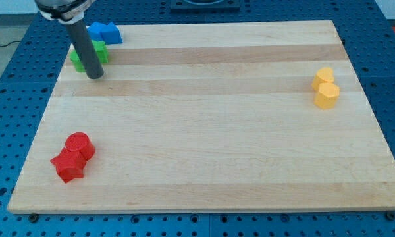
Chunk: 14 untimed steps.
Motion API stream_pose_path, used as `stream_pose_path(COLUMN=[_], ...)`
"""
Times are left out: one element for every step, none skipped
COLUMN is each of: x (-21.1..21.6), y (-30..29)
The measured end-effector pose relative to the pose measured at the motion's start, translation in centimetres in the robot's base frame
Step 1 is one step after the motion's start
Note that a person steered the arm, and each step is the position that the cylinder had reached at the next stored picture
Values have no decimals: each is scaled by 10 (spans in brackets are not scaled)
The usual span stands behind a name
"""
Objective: Slightly move the green circle to the righ
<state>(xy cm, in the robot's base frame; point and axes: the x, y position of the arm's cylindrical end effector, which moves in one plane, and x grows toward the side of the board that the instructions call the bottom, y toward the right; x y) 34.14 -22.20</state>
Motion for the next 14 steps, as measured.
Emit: stream_pose_path(x=[-29,-47,-33,19,47,45,23,5,22,27,9,-8,-14,-14], y=[0,-1,8,23,-10,-28,-21,-18,-32,-75,-82,-69,-45,-35])
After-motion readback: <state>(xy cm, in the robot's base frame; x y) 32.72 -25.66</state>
